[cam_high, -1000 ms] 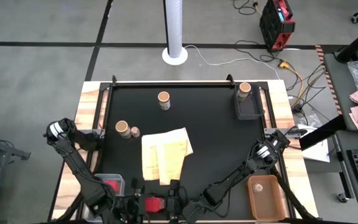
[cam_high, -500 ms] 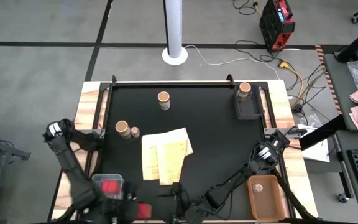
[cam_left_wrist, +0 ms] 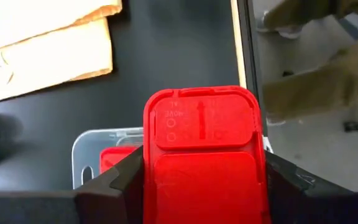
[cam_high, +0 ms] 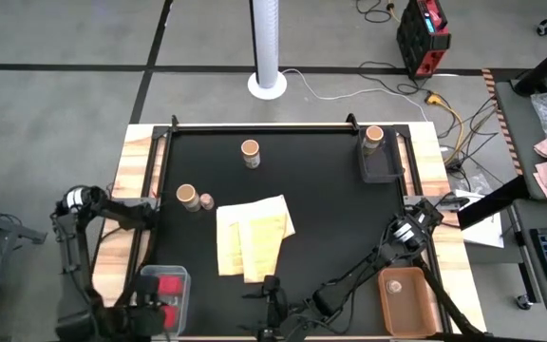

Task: Sort spices by type
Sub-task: Put the red spice can into the transparent bin

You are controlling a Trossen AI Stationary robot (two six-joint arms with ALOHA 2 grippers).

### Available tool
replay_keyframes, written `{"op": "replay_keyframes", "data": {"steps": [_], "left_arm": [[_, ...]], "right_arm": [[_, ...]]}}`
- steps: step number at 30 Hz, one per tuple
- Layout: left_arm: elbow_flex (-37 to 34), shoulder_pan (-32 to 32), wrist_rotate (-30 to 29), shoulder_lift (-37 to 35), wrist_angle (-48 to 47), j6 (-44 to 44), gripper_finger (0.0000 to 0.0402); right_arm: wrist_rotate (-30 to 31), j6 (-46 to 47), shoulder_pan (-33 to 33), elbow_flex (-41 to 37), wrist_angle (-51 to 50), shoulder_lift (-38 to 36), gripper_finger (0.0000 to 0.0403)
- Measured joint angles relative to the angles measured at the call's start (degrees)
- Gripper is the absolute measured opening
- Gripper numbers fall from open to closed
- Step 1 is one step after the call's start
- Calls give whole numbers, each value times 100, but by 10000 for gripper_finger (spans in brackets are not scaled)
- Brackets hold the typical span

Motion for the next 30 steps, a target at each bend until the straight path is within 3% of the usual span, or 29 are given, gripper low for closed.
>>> {"op": "replay_keyframes", "data": {"steps": [11, 30], "left_arm": [[-610, -230, -109, 7, -297, -624, 192], [-1534, -228, -14, 7, 804, -792, 192]], "right_arm": [[-4, -51, -72, 0, 15, 0, 308], [-24, -62, -63, -2, 10, 0, 305]]}}
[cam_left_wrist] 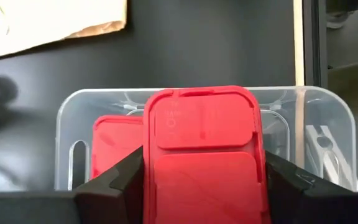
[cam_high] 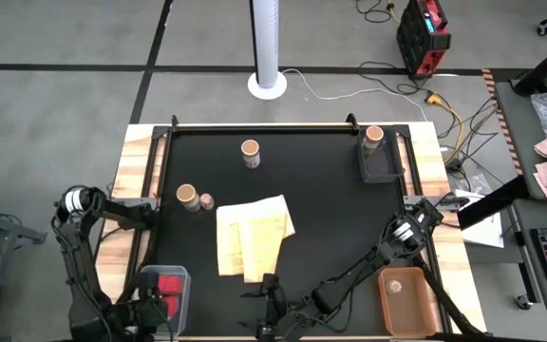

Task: Sort spices by type
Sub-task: Put the red spice can into the transparent bin, then put the top golden spice bottle into black bin

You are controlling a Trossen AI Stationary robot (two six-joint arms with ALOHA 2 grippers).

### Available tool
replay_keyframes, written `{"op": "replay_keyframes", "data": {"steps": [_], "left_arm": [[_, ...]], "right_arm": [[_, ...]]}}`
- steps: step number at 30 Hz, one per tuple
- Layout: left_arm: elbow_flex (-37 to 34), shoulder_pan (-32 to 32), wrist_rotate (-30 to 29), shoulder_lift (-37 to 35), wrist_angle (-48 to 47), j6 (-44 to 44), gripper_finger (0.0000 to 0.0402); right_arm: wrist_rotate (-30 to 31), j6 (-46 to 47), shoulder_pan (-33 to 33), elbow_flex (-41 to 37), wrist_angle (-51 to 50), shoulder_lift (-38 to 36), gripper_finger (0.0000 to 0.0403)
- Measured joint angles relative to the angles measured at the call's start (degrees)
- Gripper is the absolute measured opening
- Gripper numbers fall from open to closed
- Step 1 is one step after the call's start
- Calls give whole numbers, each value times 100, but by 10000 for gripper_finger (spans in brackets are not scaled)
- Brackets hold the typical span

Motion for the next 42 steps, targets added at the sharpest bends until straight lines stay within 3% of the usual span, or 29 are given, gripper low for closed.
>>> {"op": "replay_keyframes", "data": {"steps": [12, 19, 22, 27, 30, 42], "left_arm": [[-905, 0, 8, 0, 1175, -27, 192], [-1053, 0, -16, -4, 1257, -198, 192], [-1029, 2, 4, -4, 1243, -211, 198], [-853, 9, 126, -4, 1037, -263, 289], [-682, 9, 136, -4, 737, -366, 314], [57, 28, 115, -4, 97, -386, 301]], "right_arm": [[0, 50, 0, 0, 0, 0, 290], [2, 50, 2, -2, 0, 0, 305], [2, 52, 2, -2, 0, 0, 312], [2, 59, 2, -2, 0, 0, 315], [2, 103, 2, -2, 0, 0, 311], [-7, 165, 0, -2, -12, -17, 309]]}}
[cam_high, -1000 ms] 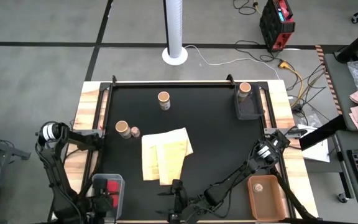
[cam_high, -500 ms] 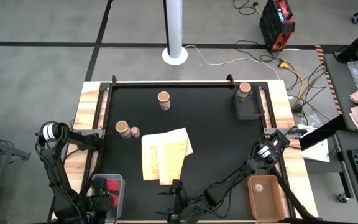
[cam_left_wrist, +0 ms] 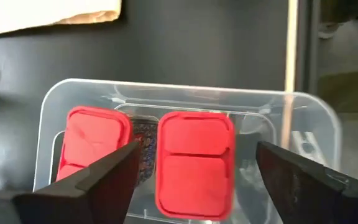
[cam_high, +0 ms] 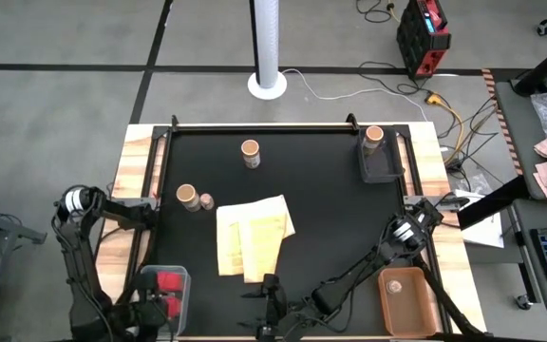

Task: Sort spices by type
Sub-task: Put the top golden spice bottle into black bin

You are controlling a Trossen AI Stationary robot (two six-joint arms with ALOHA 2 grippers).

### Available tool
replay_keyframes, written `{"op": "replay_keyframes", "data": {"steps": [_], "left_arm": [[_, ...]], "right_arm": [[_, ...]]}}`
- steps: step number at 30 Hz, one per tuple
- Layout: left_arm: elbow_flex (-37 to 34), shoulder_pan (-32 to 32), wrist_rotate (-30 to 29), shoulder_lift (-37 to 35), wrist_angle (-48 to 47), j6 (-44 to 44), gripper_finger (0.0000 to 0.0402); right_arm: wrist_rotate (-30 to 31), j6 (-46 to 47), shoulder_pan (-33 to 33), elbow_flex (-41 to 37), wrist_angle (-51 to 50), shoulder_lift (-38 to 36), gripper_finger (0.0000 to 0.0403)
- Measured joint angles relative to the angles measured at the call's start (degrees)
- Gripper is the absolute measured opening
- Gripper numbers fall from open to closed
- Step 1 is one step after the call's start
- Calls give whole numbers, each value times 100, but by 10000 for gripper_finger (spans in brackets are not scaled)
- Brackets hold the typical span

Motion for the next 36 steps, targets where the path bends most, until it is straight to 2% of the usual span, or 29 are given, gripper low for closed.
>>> {"op": "replay_keyframes", "data": {"steps": [7, 13, 23, 36], "left_arm": [[367, 89, -131, 0, -417, -255, 295], [691, 257, -159, 0, -690, -303, 294], [971, 684, -737, 0, -653, 217, 294], [966, 1081, -1285, 11, -504, 1412, 294]], "right_arm": [[-11, 6, 0, -2, 9, -40, 317], [-11, 63, 0, -2, 7, -62, 309], [-11, 239, 2, -1, -113, -62, 294], [-10, 655, -2, -2, -511, -64, 291]]}}
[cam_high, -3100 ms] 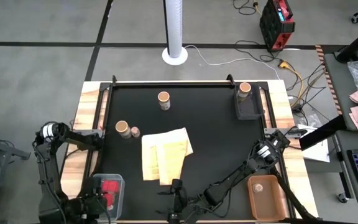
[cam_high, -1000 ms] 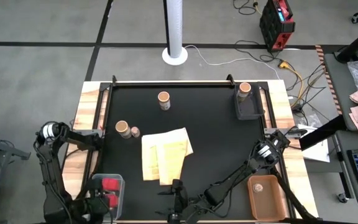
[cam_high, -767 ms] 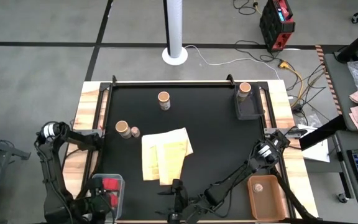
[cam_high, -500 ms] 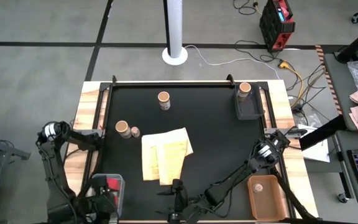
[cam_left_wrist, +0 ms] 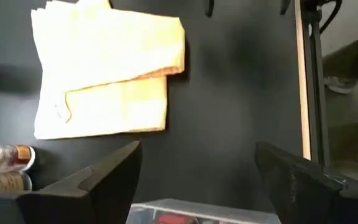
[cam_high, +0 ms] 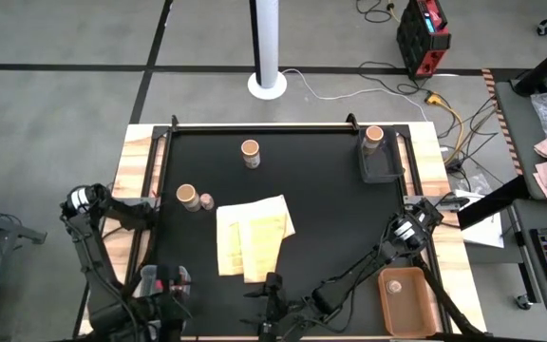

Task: Sort spices by type
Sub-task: Put the top golden spice bottle into black bin

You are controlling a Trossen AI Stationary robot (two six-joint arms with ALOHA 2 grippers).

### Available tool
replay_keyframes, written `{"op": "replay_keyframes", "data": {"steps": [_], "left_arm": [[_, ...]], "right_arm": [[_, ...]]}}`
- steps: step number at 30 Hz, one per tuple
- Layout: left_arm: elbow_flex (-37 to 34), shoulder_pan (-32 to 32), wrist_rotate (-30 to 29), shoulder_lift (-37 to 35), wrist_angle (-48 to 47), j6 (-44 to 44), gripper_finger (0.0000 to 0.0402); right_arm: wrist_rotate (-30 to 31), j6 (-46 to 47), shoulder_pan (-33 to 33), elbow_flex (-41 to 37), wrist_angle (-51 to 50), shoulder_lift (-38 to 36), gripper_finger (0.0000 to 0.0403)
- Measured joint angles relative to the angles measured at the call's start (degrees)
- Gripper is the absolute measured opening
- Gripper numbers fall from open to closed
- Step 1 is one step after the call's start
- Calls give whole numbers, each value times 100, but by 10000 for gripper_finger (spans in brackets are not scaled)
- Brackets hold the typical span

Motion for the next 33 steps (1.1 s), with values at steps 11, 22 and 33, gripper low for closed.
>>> {"op": "replay_keyframes", "data": {"steps": [11, 22, 33], "left_arm": [[-2, 37, -228, 2, 195, 186, 294], [-7, 95, -825, 4, 330, 186, 294], [-20, 159, -1183, 7, 548, 228, 287]], "right_arm": [[2, 2, 0, 2, -37, 0, 285], [4, 669, -2, 2, -963, -220, 281], [-28, 2766, 1, 4, -3711, -861, 253]]}}
